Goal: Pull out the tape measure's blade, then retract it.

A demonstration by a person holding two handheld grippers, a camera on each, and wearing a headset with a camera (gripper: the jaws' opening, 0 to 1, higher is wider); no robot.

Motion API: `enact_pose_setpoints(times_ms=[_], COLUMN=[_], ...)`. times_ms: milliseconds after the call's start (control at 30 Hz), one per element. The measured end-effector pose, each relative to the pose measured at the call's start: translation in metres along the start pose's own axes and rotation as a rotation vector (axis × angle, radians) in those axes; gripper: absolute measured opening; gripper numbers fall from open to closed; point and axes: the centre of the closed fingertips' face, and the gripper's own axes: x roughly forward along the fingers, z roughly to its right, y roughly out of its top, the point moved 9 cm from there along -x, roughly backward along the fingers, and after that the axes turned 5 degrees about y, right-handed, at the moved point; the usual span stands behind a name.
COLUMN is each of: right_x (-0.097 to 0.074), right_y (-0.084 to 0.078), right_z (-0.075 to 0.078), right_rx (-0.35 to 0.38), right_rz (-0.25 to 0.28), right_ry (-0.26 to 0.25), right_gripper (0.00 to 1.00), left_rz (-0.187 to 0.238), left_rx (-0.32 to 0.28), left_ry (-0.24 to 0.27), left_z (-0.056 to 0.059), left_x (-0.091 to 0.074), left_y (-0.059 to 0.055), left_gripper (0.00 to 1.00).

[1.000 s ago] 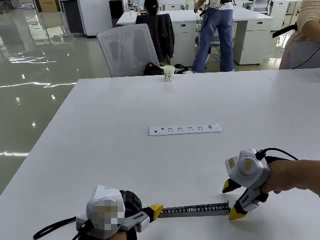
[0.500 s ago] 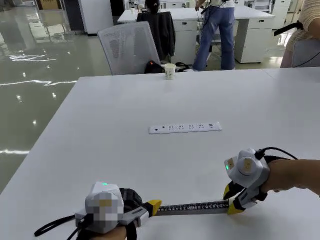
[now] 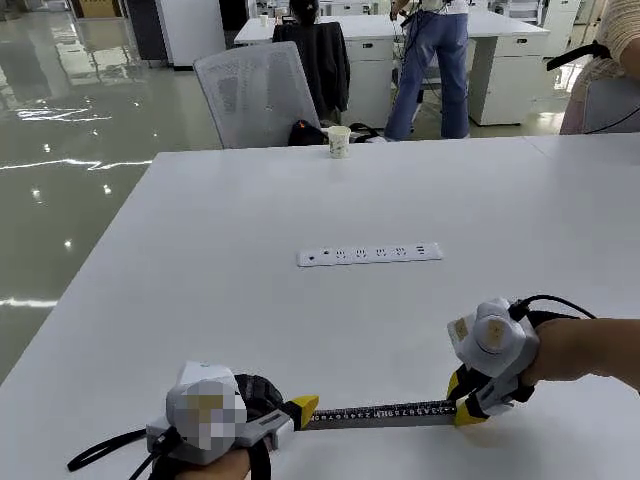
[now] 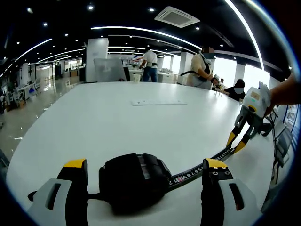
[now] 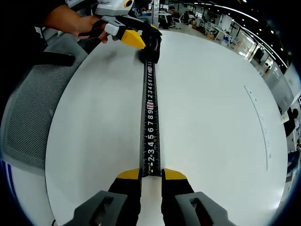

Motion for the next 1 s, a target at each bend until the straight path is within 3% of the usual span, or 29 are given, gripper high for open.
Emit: enact_pose_setpoints(times_ms=[400,600,767,867,1000], right_x=[0.001,0.001,0.002,0.002,0.002], right_y=[0.002,0.003,0.006,0.008,0.005], right_z=[0.001,-0.002,-0.002,-0.003,-0.002], right_rx=[0.047,0.071,0.157,0.134,0.113], right_rz=[-0.023,-0.029,-0.05,-0.07,-0.064], right_ry=[0.003,-0.019,-0.038,-0.036,-0.033], right_gripper=[0.13,0.13,0.12,0.12,0.12], left_rz=[0.019,0.024,0.017,-0.002,-0.008], left_rx=[-0.008,-0.013,-0.02,-0.053,-0.056], left_ry=[0.013,0.033,0.056,0.067,0.076], left_z=[-0.001,-0.003,-0.007,-0.008,-0.007], left_x=[0.001,0.002,0.005,0.007,0.007], left_y=[0.002,-0.001,-0.007,-0.011,-0.013], left_gripper=[0.99,0.92,0.84,0.83,0.8])
